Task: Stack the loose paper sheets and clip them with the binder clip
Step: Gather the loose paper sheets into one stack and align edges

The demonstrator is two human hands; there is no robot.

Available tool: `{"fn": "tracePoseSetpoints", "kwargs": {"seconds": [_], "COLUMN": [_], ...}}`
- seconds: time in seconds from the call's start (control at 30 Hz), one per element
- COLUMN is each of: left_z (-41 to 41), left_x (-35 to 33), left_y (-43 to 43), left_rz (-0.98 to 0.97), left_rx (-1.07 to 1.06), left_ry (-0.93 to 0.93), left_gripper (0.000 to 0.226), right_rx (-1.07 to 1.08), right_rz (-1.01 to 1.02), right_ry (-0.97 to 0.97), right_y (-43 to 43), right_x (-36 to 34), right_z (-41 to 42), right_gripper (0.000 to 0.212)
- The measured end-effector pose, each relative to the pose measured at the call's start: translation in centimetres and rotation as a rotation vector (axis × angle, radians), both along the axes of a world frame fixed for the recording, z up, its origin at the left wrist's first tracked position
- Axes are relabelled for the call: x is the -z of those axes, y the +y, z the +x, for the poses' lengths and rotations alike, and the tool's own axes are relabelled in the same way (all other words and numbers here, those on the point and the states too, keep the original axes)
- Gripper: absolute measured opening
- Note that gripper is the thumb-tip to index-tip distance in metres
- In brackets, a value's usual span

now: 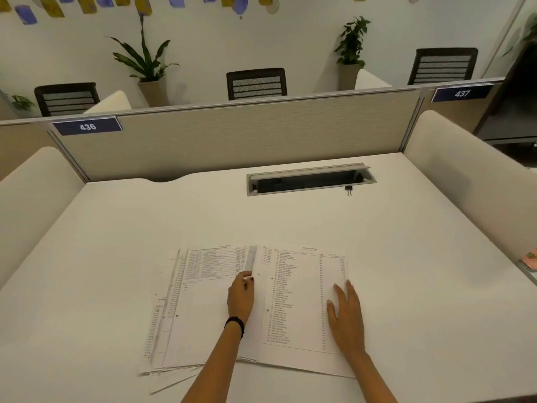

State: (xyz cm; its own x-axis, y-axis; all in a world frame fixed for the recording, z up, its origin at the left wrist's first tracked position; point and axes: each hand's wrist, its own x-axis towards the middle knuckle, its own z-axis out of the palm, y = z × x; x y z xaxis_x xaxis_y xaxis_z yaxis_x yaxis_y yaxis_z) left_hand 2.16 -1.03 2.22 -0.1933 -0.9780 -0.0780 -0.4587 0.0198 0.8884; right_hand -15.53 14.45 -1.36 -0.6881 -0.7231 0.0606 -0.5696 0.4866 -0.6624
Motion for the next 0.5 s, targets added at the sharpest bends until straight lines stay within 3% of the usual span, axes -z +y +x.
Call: {"fn": "tracePoseSetpoints", "kwargs": {"seconds": [0.13,0.5], "left_z": [-0.2,-2.1], "left_x": [0.1,0.0], "left_y": [0.2,2.3], "left_rz": [0.067,0.127], "left_rx": [0.051,0.179], "left_ry": [0.057,0.159], "left_gripper": [0.023,0.033], "right_rx": [0.124,0.008], "right_rz": [-0.109,-0.071], "right_ry": [-0.100,-0.091], "right_y": [0.0,-1.5], "right_x": [-0.5,-0.4], "right_z": [-0.3,2.7], "right_gripper": [0.044,0.045]}}
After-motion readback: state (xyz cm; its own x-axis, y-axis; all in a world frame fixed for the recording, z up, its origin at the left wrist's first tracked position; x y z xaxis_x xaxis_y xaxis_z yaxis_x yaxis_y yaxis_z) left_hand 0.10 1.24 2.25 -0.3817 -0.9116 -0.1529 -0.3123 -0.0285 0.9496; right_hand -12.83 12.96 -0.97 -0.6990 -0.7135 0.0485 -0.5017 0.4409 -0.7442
